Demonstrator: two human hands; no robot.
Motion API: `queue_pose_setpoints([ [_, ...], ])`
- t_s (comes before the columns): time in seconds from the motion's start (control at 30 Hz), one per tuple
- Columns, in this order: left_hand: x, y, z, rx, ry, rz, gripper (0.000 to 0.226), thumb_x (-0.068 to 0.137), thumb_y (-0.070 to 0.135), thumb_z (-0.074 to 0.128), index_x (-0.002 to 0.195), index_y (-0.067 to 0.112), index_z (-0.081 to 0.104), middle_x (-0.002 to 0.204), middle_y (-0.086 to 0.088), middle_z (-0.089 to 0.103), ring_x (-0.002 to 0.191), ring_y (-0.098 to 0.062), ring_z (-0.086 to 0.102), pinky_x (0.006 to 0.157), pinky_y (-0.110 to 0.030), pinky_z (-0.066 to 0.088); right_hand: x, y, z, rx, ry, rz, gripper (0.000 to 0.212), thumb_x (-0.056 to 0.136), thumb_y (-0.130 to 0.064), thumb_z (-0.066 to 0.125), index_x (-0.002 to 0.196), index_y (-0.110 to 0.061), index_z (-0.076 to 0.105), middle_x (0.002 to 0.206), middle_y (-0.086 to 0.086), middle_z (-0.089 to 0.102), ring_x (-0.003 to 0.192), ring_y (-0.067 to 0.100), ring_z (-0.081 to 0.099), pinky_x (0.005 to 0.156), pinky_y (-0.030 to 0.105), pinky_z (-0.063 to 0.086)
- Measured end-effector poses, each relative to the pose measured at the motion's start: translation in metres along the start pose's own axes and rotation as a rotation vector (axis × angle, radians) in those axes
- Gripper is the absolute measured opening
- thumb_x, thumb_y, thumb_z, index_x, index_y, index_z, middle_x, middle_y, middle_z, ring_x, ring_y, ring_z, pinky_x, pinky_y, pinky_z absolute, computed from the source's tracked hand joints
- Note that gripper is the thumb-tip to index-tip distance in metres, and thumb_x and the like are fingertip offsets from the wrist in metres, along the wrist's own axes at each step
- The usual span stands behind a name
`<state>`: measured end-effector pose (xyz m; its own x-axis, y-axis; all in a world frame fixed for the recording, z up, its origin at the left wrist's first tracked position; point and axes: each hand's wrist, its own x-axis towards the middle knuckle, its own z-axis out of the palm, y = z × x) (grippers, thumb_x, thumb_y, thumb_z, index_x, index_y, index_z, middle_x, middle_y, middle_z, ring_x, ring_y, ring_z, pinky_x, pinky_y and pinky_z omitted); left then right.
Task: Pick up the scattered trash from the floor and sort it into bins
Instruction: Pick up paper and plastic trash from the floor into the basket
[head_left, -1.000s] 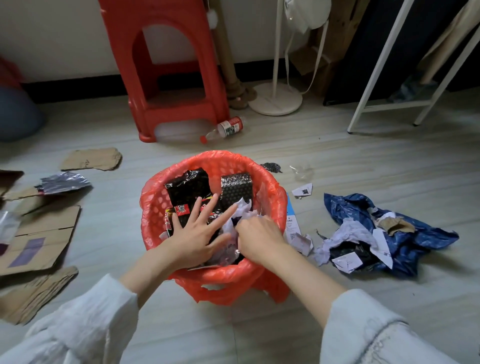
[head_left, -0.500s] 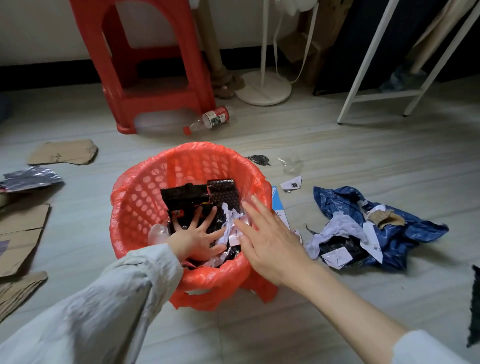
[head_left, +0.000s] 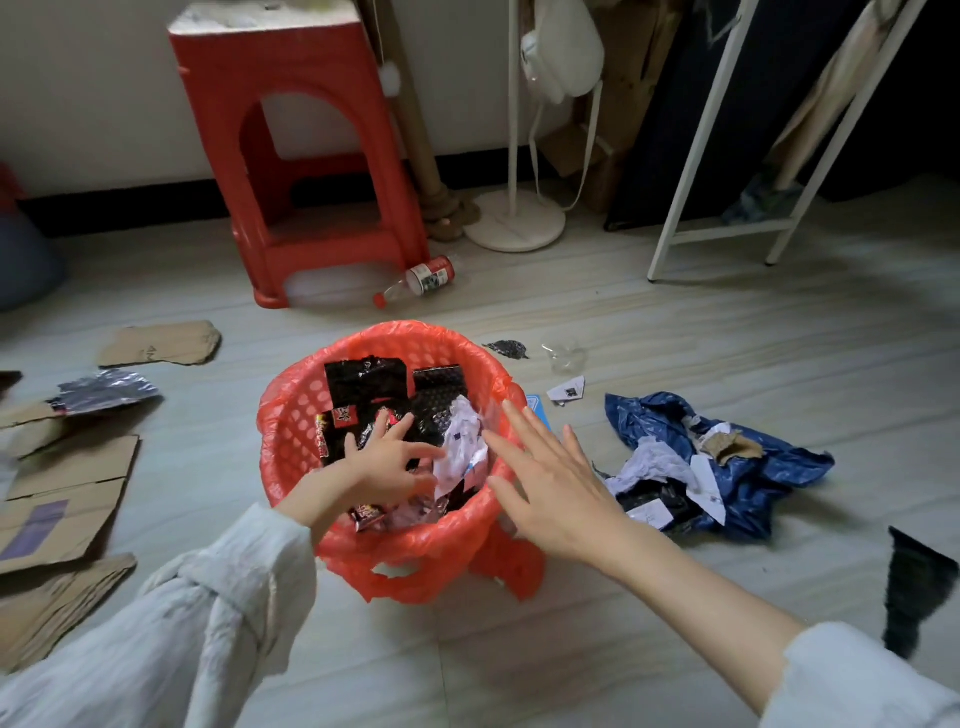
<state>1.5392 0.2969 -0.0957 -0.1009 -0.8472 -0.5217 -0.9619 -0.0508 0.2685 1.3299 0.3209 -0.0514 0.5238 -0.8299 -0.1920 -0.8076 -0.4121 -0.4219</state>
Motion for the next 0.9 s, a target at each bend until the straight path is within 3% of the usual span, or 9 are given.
queue_pose_setpoints([
  [0.17, -0.026, 0.022, -0.02, -0.084, 0.236, 0.153, 0.022, 0.09, 0.014, 0.048, 0.101, 0.026, 0.063, 0.153, -0.013, 0.02, 0.144, -0.027, 0.006, 0.113, -0.052, 0.018, -0.035, 0.01, -0.031, 0.009, 0.021, 0.08, 0.05, 0.098, -0.029, 0.034, 0.146, -0.029, 0.02, 0.158, -0.003, 0.002, 0.145, 0.011, 0.001, 0.117, 0.041, -0.005],
  [0.27, -0.038, 0.052, -0.026, -0.122, 0.451, 0.319, 0.028, 0.086, 0.0, 0.046, 0.102, 0.012, 0.066, 0.141, -0.013, 0.04, 0.136, -0.025, 0.03, 0.109, -0.035, 0.031, -0.058, 0.03, -0.042, 0.009, 0.037, 0.163, 0.049, 0.098, -0.028, 0.035, 0.146, -0.025, 0.023, 0.156, -0.003, 0.014, 0.143, 0.012, 0.011, 0.117, 0.04, 0.003],
  [0.4, -0.036, 0.105, -0.018, -0.047, 0.586, 0.582, 0.033, 0.081, -0.004, 0.048, 0.103, 0.013, 0.065, 0.119, -0.007, 0.056, 0.111, -0.025, 0.051, 0.091, -0.037, 0.046, -0.081, 0.075, -0.037, 0.048, 0.07, 0.302, 0.045, 0.097, -0.025, 0.037, 0.142, -0.021, 0.031, 0.151, -0.001, 0.03, 0.139, 0.018, 0.025, 0.114, 0.039, 0.019],
  [0.57, -0.004, 0.156, 0.047, 0.004, 0.401, 0.653, 0.038, 0.084, 0.0, 0.046, 0.116, 0.015, 0.059, 0.122, -0.007, 0.053, 0.112, -0.026, 0.051, 0.085, -0.041, 0.049, -0.097, 0.138, 0.005, 0.005, -0.014, 0.417, 0.048, 0.095, -0.027, 0.039, 0.142, -0.021, 0.031, 0.148, 0.001, 0.035, 0.136, 0.021, 0.031, 0.11, 0.037, 0.028],
  [0.67, 0.013, 0.154, 0.106, 0.176, 0.176, 0.513, 0.054, 0.085, 0.003, 0.044, 0.136, 0.021, 0.04, 0.142, -0.01, 0.032, 0.127, -0.029, 0.036, 0.101, -0.04, 0.038, -0.086, 0.163, 0.033, 0.024, -0.121, 0.401, 0.049, 0.096, -0.024, 0.038, 0.144, -0.019, 0.028, 0.149, 0.003, 0.031, 0.137, 0.023, 0.027, 0.111, 0.035, 0.028],
  [0.73, 0.024, 0.139, 0.135, 0.304, 0.047, 0.374, 0.06, 0.089, 0.01, 0.043, 0.144, 0.025, 0.023, 0.154, -0.009, 0.009, 0.14, -0.03, 0.014, 0.109, -0.038, 0.022, -0.076, 0.173, 0.051, 0.005, -0.166, 0.359, 0.05, 0.096, -0.023, 0.038, 0.145, -0.019, 0.026, 0.149, 0.005, 0.03, 0.137, 0.024, 0.026, 0.111, 0.036, 0.027],
  [0.8, 0.043, 0.113, 0.164, 0.333, 0.027, 0.271, 0.06, 0.093, 0.019, 0.04, 0.146, 0.027, 0.014, 0.156, -0.012, -0.002, 0.142, -0.038, 0.004, 0.112, -0.045, 0.018, -0.059, 0.183, 0.072, -0.014, -0.211, 0.328, 0.05, 0.096, -0.023, 0.039, 0.144, -0.017, 0.026, 0.149, 0.006, 0.029, 0.137, 0.025, 0.025, 0.111, 0.038, 0.027],
  [0.83, 0.053, 0.1, 0.175, 0.343, 0.111, 0.273, 0.061, 0.09, 0.022, 0.039, 0.146, 0.025, 0.015, 0.155, -0.016, 0.006, 0.14, -0.043, 0.014, 0.11, -0.051, 0.027, -0.048, 0.187, 0.082, -0.013, -0.231, 0.319, 0.051, 0.095, -0.023, 0.041, 0.144, -0.016, 0.026, 0.149, 0.008, 0.029, 0.137, 0.025, 0.024, 0.112, 0.038, 0.026],
  [0.9, 0.069, 0.078, 0.187, 0.334, 0.099, 0.205, 0.072, 0.077, 0.032, 0.049, 0.142, 0.021, 0.022, 0.149, -0.022, 0.027, 0.128, -0.044, 0.039, 0.096, -0.055, 0.042, -0.027, 0.188, 0.101, 0.027, -0.251, 0.317, 0.055, 0.095, -0.022, 0.044, 0.145, -0.012, 0.023, 0.151, 0.011, 0.025, 0.14, 0.024, 0.021, 0.114, 0.035, 0.022],
])
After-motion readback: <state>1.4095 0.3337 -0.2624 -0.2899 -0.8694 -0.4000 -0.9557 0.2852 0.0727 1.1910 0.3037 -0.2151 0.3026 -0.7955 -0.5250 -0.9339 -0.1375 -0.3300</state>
